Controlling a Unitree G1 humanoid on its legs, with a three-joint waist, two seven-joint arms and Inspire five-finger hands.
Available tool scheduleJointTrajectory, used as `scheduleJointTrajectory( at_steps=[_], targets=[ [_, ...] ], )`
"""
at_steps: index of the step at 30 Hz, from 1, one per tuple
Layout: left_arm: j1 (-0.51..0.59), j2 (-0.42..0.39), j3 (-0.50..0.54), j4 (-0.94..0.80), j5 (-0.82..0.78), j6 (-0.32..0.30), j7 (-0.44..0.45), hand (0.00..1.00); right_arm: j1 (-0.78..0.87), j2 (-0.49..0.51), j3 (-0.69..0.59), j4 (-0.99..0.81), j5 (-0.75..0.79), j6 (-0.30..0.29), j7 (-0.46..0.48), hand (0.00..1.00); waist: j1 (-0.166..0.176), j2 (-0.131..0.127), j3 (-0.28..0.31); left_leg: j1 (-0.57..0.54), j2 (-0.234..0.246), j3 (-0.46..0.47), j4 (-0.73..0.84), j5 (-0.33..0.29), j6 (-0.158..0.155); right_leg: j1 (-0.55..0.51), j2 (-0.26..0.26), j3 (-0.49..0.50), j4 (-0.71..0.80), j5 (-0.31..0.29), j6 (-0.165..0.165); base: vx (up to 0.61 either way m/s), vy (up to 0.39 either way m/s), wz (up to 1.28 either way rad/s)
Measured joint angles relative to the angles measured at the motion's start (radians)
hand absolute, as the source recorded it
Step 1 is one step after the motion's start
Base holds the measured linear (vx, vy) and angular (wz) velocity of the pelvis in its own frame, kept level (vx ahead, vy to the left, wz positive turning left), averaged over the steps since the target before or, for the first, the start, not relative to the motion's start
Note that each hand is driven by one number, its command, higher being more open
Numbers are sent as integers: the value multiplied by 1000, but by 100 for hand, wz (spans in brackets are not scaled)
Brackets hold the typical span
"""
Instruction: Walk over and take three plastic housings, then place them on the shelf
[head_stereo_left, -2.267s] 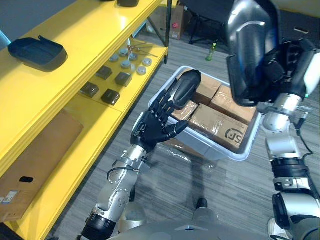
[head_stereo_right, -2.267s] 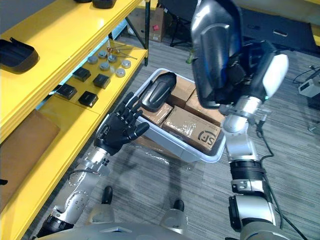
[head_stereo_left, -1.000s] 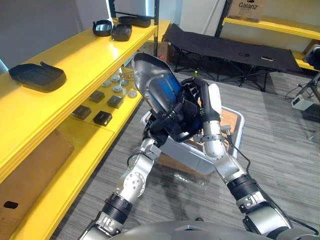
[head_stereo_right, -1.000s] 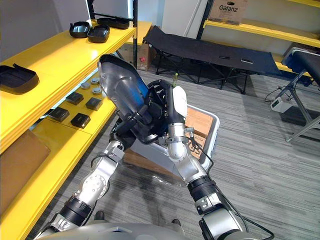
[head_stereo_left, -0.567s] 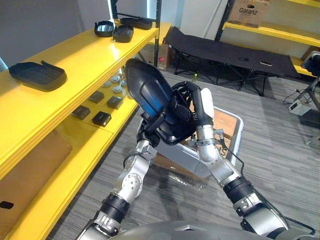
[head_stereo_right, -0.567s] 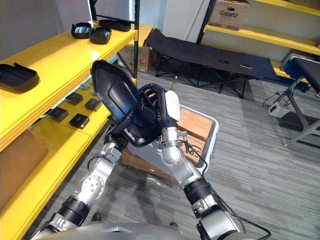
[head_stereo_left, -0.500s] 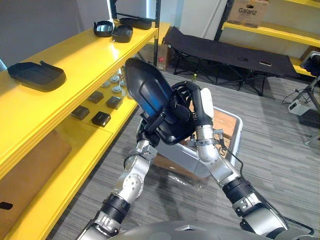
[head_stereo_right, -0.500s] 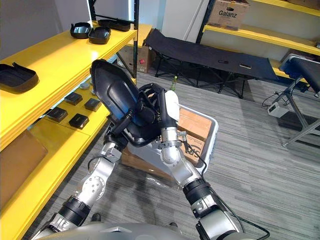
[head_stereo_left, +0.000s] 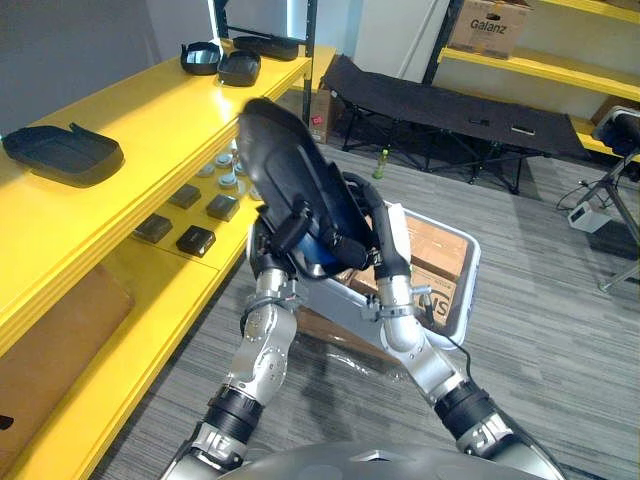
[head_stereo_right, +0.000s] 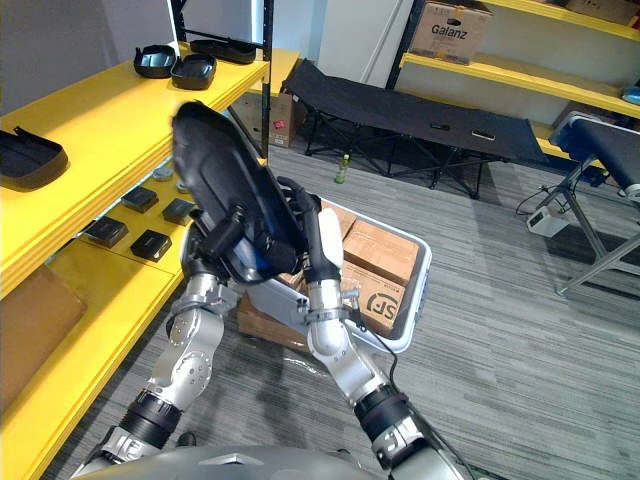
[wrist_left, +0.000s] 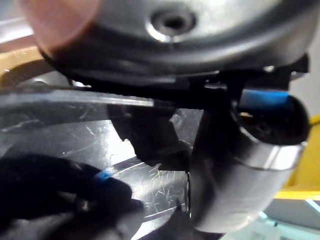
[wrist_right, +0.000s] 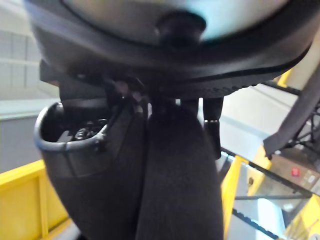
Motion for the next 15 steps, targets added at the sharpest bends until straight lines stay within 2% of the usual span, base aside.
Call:
scheduleJointTrajectory(
  at_steps=[6, 11, 13, 15],
  targets=[
    [0, -32, 28, -73, 221, -7, 140, 0, -3, 32, -11, -24, 76, -4, 0, 100, -2, 1, 0, 7, 0, 2, 0, -1, -1, 2, 0, 0, 1, -2, -2, -12, 4, 0],
    [0, -45, 132, -103, 427, -6, 268, 0, 1, 56, -36, -36, 92, 19, 19, 100, -26, 5, 1, 12, 0, 6, 0, -17, 0, 0, -2, 1, 3, -11, -6, -38, 12, -2],
    [0, -46, 144, -121, 503, -6, 303, 0, 4, 56, -36, -60, 92, 24, 25, 100, -27, 8, 1, 12, 0, 6, 0, -18, -1, -1, -2, 0, 2, -11, -7, 0, 0, 0],
    [0, -52, 167, -150, 613, 2, 337, 0, 5, 56, -42, -70, 153, 22, 77, 100, -27, 13, -1, 12, 0, 7, 0, -17, -5, -1, -2, 0, 2, -11, -7, 0, 0, 0]
  ],
)
